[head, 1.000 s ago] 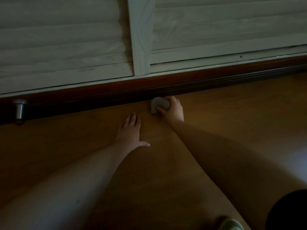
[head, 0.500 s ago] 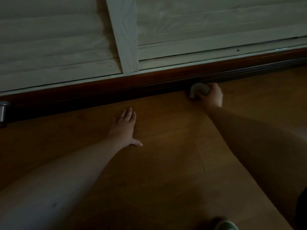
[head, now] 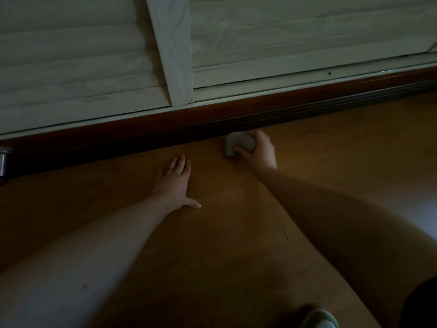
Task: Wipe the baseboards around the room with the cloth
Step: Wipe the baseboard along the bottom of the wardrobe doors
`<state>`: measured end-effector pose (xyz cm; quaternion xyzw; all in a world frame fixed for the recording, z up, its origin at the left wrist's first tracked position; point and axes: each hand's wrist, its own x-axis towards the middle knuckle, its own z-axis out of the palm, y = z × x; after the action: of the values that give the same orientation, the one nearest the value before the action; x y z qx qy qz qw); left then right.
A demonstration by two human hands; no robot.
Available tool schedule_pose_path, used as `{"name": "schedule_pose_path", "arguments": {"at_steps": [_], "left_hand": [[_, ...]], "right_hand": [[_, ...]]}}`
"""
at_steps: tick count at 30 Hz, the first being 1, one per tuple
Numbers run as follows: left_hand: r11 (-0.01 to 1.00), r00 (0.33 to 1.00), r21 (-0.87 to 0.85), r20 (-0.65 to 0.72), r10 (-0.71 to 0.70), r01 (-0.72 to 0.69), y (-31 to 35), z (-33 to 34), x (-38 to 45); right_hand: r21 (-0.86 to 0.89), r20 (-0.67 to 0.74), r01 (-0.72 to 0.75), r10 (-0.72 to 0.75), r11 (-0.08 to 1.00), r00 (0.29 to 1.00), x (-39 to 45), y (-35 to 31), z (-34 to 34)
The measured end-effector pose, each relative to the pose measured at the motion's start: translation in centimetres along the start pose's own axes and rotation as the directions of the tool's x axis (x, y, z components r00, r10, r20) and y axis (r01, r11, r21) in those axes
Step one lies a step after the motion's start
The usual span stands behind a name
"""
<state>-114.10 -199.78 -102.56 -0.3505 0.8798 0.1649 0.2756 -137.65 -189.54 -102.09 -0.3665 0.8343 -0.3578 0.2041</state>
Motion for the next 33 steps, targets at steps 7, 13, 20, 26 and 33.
{"name": "schedule_pose_path", "arguments": {"at_steps": [7,13,20,26,33], "left_hand": [[0.999,1.000,0.035,0.014,-0.008,0.008,0.3,-0.2,0.0],[1.000,1.000,0.013,-0.011,0.005,-0.004,0.1,0.1,-0.2],[1.000,1.000,-0.006,-0.012,0.005,-0.005,0.0,0.4,-0.1],[1.000,1.000,-0.003,-0.008,-0.003,0.003,0.0,0.5,0.1],[1.000,1.000,0.010,0.015,-0.004,0.004,0.2,0.0,-0.2]], "right_hand": [[0.100,0.074,0.153,-0.160,0.983,0.984,-0.9,-6.6,6.1],[0.026,0.090,0.132,-0.134,0.991,0.987,0.9,-5.2,3.7],[-0.150,-0.027,-0.043,0.039,0.988,0.999,4.0,0.8,-5.2],[-0.163,-0.194,-0.229,0.196,0.960,0.961,5.8,4.0,-10.0],[-0.034,-0.205,-0.233,0.221,0.972,0.954,3.0,2.4,-6.3]]}}
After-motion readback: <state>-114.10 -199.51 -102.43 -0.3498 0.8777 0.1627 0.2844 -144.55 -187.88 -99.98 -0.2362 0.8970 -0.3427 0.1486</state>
